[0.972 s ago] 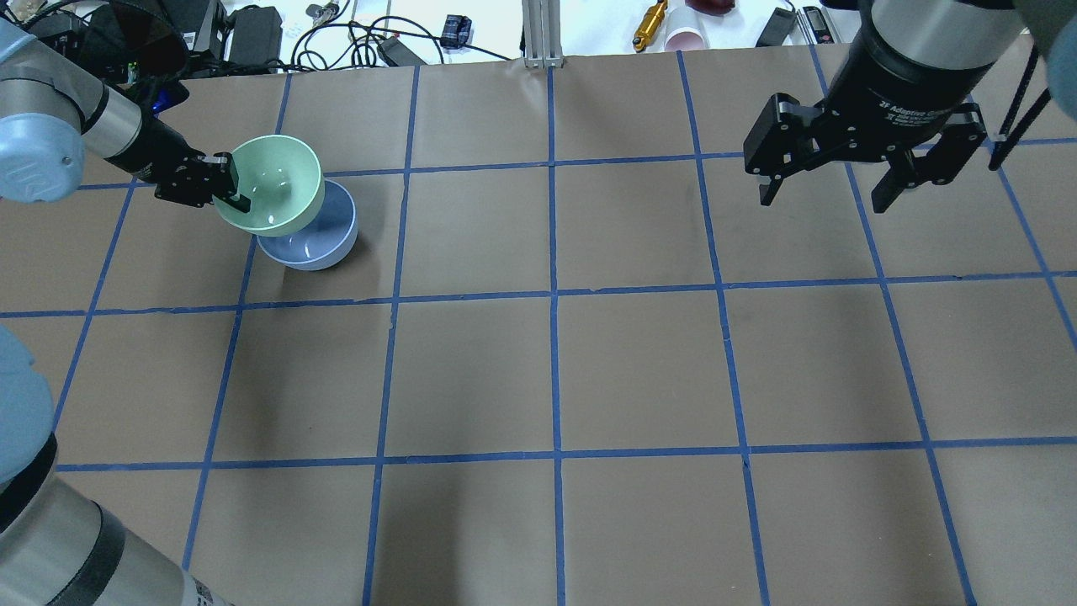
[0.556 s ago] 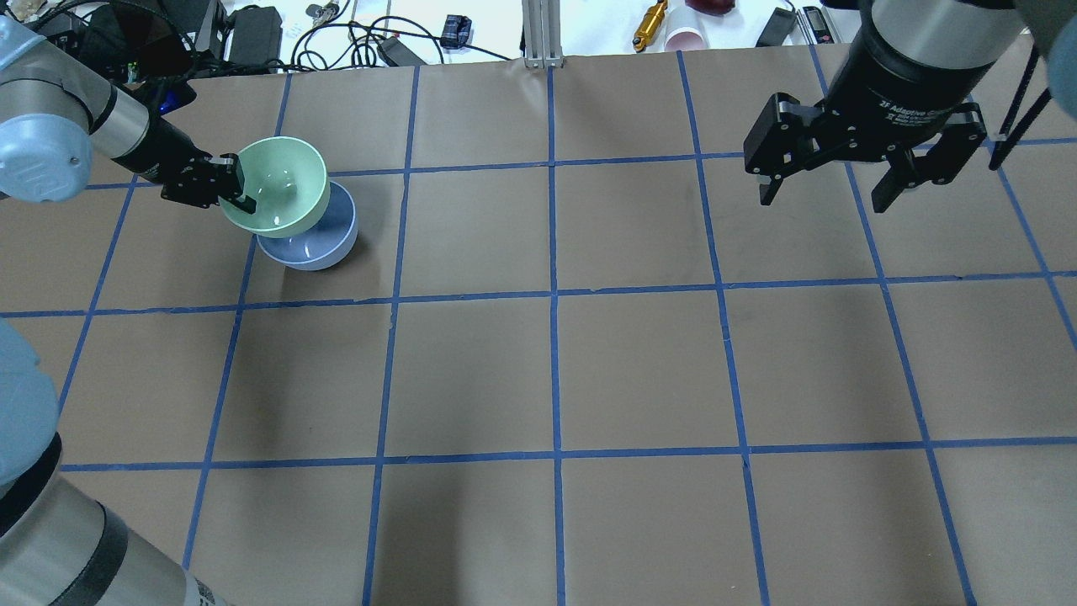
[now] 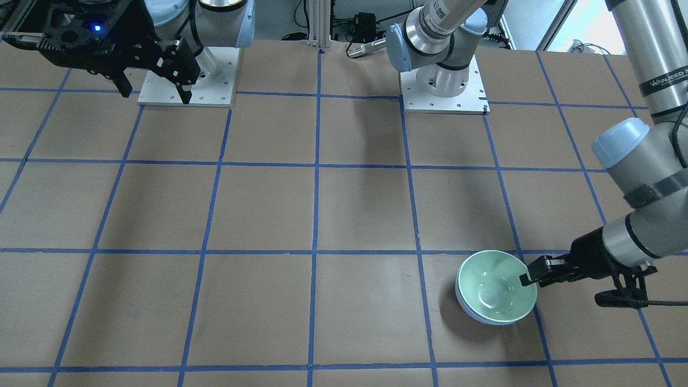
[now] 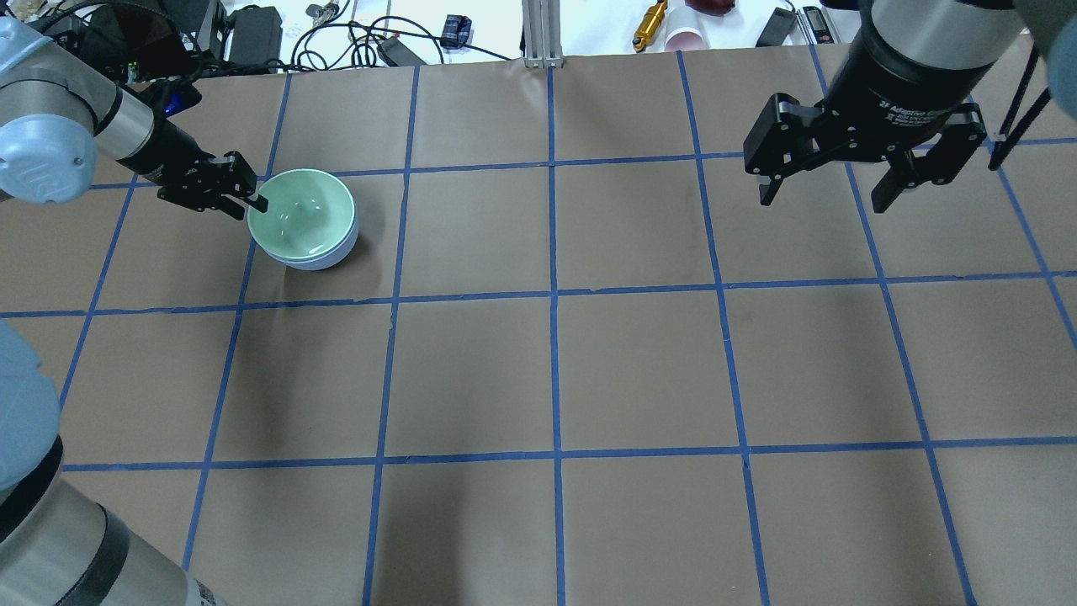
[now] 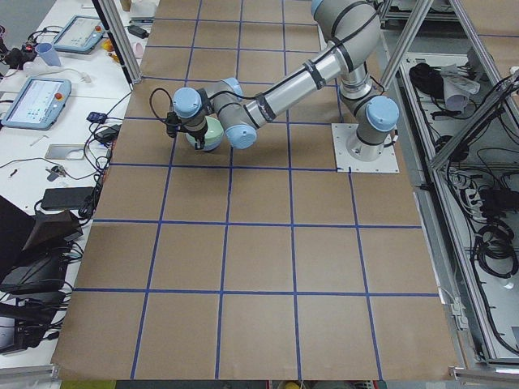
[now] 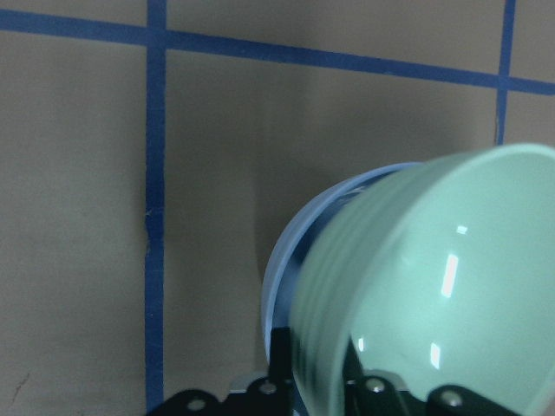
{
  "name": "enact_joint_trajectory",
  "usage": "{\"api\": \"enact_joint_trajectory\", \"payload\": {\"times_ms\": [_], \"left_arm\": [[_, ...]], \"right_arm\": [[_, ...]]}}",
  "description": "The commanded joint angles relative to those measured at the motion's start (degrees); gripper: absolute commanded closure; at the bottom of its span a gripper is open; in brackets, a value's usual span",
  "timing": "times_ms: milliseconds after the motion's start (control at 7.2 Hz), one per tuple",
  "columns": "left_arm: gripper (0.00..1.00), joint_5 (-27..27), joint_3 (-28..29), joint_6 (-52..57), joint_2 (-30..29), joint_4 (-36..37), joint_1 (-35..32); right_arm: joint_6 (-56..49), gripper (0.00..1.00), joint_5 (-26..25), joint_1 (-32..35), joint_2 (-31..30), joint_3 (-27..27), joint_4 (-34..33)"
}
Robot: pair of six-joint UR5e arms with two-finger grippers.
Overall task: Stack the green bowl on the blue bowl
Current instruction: 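Open the left gripper and raise it off the green bowl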
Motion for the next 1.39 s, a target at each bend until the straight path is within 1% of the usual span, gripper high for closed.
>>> {"api": "enact_joint_trajectory", "payload": {"times_ms": [0, 278, 417, 556, 694, 972, 1111, 1250], "left_arm": [[0.07, 0.52, 0.18, -0.09, 1.20, -0.37, -0.12], [0.07, 5.42, 0.53, -0.17, 4.27, -2.90, -1.69], [0.07, 10.23, 0.62, -0.26, 6.03, -3.52, -4.23], [0.01, 13.94, 0.36, -2.79, 8.39, -3.62, -7.65], [0.00, 14.06, 0.09, -8.12, 10.68, -4.84, -10.55], [0.00, 14.24, 0.35, -10.10, 14.64, -8.43, -14.96], [0.00, 14.32, 0.53, -13.15, 16.40, -10.37, -16.63], [0.00, 14.24, 0.53, -13.79, 18.76, -12.65, -17.78]], "right_arm": [[0.00, 0.00, 0.00, 0.00, 0.00, 0.05, -0.03], [0.00, 0.00, 0.00, 0.00, 0.00, 0.05, 0.05], [0.00, 0.00, 0.00, 0.00, 0.00, 0.05, 0.06], [0.00, 0.00, 0.09, -0.09, 0.00, -0.04, -0.03], [0.00, 0.00, 0.00, 0.00, 0.00, -0.04, -0.03], [0.00, 0.00, 0.00, 0.00, 0.00, -0.04, 0.05], [0.00, 0.00, 0.00, 0.00, 0.00, -0.04, 0.06], [0.00, 0.00, 0.00, 0.00, 0.00, 0.05, -0.03]]}}
